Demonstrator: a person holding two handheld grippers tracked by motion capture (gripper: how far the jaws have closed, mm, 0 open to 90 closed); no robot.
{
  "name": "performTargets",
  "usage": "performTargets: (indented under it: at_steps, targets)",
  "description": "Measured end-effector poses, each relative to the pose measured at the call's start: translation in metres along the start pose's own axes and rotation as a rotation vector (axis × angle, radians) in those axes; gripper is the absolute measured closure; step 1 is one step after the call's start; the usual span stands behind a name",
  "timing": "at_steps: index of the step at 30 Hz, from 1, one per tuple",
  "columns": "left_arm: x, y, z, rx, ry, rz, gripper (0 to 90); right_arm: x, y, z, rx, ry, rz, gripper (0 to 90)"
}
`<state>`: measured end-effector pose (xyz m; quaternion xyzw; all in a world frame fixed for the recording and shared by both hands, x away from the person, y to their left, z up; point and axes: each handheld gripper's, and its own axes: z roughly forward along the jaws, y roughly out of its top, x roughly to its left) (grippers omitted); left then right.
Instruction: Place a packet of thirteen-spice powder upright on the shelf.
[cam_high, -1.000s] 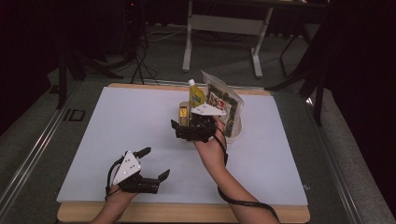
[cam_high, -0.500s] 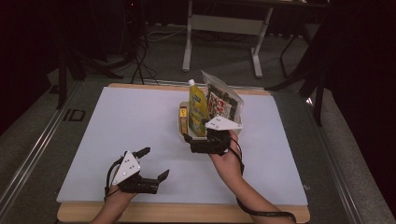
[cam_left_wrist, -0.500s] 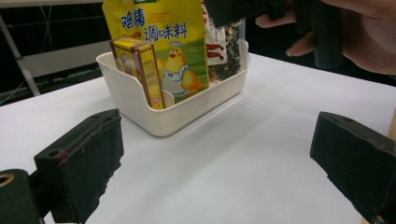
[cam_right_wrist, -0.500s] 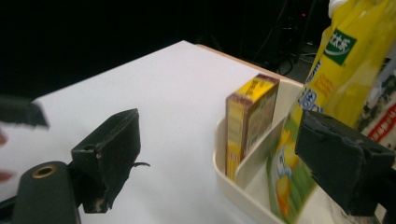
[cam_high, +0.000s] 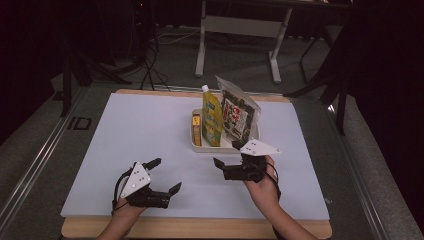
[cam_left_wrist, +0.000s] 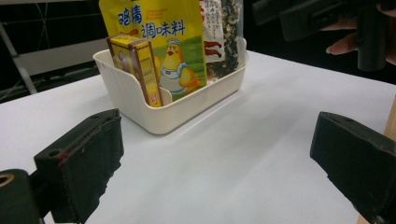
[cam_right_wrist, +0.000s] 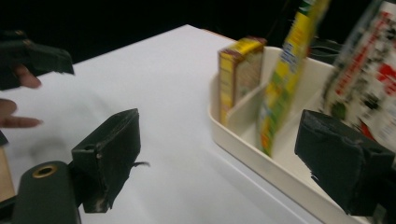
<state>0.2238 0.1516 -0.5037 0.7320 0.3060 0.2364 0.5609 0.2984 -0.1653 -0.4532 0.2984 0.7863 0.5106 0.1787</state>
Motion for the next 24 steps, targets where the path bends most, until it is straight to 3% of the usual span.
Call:
performTargets:
  at_steps: [12,18,24]
  targets:
    - [0.001,-0.001,0.000,0.006,-0.008,-0.006,2.9,-0.011,-0.029,-0.026,0.040,-0.023,-0.018,14.3]
    - [0.000,-0.002,0.000,0.007,-0.012,-0.008,2.9,-0.012,-0.043,-0.030,0.098,-0.031,-0.029,14.3]
    - [0.000,-0.004,0.001,0.016,-0.021,-0.009,2.9,-0.013,-0.043,-0.030,0.102,-0.037,-0.033,14.1]
